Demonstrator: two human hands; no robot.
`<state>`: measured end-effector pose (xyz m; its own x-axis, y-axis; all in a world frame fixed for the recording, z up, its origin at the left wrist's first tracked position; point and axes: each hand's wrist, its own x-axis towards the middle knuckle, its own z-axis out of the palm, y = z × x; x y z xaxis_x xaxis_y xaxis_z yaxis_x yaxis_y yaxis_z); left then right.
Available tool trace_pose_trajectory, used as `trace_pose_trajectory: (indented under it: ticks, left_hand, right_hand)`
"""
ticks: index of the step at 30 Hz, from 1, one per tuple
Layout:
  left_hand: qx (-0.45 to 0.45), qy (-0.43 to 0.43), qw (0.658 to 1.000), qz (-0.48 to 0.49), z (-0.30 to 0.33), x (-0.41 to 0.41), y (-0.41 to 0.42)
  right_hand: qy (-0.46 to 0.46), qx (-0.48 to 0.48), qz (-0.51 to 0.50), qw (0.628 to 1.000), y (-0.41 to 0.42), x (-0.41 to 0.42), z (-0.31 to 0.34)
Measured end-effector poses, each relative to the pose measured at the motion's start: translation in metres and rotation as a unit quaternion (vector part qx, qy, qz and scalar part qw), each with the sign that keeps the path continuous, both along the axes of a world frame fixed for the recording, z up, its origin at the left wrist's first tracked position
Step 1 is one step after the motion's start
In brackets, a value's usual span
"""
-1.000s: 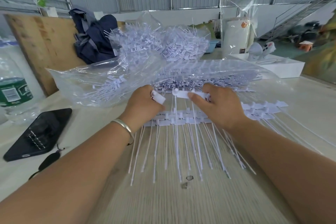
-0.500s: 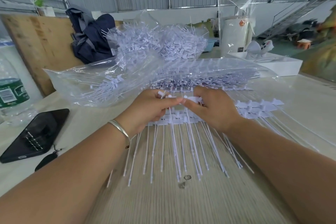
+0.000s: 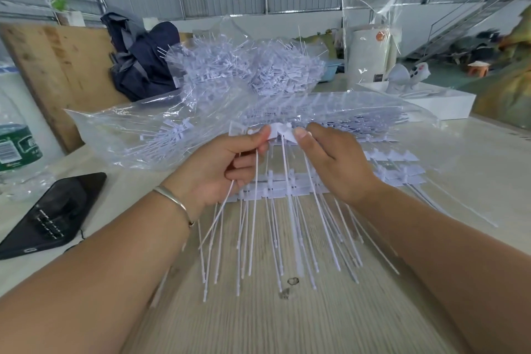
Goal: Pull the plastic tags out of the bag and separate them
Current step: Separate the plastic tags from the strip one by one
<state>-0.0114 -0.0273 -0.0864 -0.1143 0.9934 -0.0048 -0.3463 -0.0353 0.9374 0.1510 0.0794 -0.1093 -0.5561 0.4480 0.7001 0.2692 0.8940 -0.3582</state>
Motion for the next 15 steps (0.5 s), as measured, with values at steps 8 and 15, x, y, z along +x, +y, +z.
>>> trace_pose_trajectory:
  ticks: [8, 15]
  left_hand:
    - [0.004, 0.018, 0.986, -0.168, -0.012, 0.016, 0.002]
    - [-0.024, -0.064, 0.997, -0.02, -0.008, 0.006, 0.007]
  right_hand:
    - [0.04, 0.048, 0.098, 0.993, -0.008, -0.007, -0.001]
    - [0.047, -0.008, 0.006, 0.999, -0.002, -0.004, -0.001]
